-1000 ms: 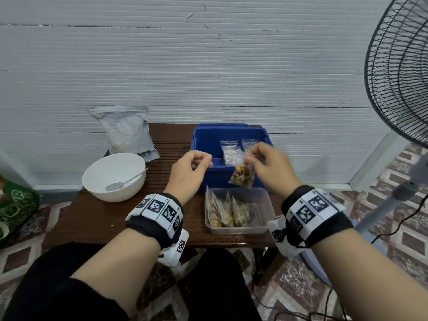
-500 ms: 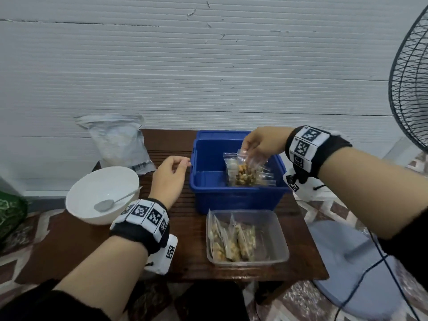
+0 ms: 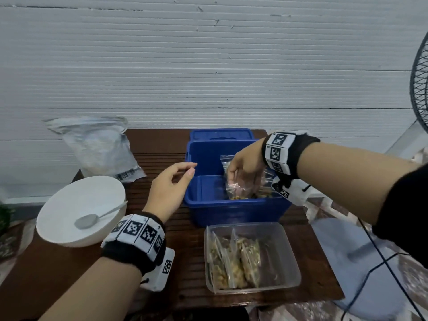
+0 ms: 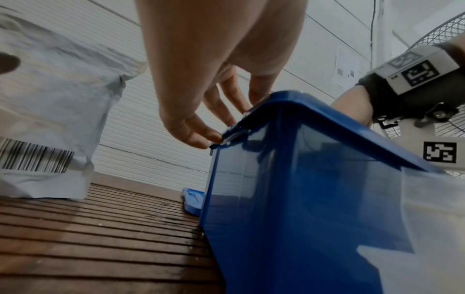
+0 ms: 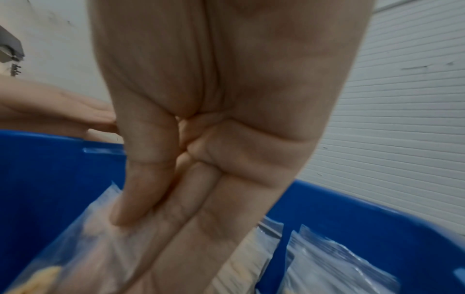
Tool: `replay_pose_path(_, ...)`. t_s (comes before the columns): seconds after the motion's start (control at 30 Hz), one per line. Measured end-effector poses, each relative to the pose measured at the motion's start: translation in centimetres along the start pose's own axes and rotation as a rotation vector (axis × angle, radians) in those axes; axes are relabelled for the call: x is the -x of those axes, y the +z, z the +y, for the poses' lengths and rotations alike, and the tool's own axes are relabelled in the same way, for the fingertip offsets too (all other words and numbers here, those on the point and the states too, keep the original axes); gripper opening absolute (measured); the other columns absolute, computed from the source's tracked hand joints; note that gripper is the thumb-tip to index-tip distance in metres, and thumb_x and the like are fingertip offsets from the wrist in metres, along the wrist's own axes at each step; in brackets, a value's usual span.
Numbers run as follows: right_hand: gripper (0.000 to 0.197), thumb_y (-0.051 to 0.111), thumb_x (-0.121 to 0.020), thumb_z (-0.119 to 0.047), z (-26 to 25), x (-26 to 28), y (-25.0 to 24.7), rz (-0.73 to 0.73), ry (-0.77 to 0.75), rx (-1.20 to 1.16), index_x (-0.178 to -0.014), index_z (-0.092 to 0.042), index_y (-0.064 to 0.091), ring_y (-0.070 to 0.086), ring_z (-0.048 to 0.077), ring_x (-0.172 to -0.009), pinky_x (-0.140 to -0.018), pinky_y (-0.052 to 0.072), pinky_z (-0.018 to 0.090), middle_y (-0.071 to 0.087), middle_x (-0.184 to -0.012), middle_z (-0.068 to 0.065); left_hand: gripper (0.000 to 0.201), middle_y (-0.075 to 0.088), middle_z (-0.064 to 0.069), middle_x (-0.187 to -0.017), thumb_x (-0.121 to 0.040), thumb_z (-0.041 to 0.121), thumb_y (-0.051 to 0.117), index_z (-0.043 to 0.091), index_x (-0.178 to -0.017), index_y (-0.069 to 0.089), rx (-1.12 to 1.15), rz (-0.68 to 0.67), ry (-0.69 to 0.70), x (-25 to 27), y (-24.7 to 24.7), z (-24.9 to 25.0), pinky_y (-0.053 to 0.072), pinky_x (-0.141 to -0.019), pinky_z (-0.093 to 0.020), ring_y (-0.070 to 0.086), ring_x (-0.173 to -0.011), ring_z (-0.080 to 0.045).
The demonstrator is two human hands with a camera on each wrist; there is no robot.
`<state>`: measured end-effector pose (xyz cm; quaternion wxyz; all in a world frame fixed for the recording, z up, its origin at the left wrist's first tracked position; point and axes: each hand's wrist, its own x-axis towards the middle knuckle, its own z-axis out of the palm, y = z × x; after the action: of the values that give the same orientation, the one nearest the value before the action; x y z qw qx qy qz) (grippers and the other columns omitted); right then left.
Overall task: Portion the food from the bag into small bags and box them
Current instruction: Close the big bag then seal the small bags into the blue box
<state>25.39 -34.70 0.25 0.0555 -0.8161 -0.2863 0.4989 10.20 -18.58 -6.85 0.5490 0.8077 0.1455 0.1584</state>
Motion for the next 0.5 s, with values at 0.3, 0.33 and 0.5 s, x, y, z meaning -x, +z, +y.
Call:
replay_pose_path(0.3,0.014,0.058,-0.090,0.001,0.08,-0.61,0.34,0.024,0.081,0.099,-0.098,-0.010,0.063,0.066,0.019,-0.067,-0.063,0.058,0.029,0.067,-0.080,0.006,0.018,0.064,0.016,-0.113,-0.094,0.031,0.057,0.033,-0.109,0.067,0.058,-0.021,-0.010,0.18,0.01,0.00,0.050,-0.094,-0.029,0.058,-0.105,0.003)
replay_pose_path(0.33,0.014,0.059,-0.090,0.001,0.06,-0.58,0.38,0.040,0.085,0.116,-0.095,-0.011,0.064,0.065,0.018,-0.068,-0.060,0.057,0.027,0.066,-0.081,0.006,0.018,0.064,0.017,-0.113,-0.094,0.031,0.058,0.033,-0.109,0.067,0.058,-0.019,-0.008,0.20,0.04,0.02,0.050,-0.095,-0.030,0.058,-0.105,0.003)
replay_pose_path(0.5,0.012,0.062,-0.086,0.004,0.14,-0.68,0.45,0.077,0.078,0.077,-0.085,-0.007,0.067,0.065,0.019,-0.070,-0.060,0.059,0.025,0.067,-0.078,0.008,0.019,0.063,0.021,-0.111,-0.094,0.032,0.057,0.034,-0.110,0.067,0.054,-0.018,-0.012,0.32,0.01,0.29,0.050,-0.095,-0.032,0.057,-0.106,0.004)
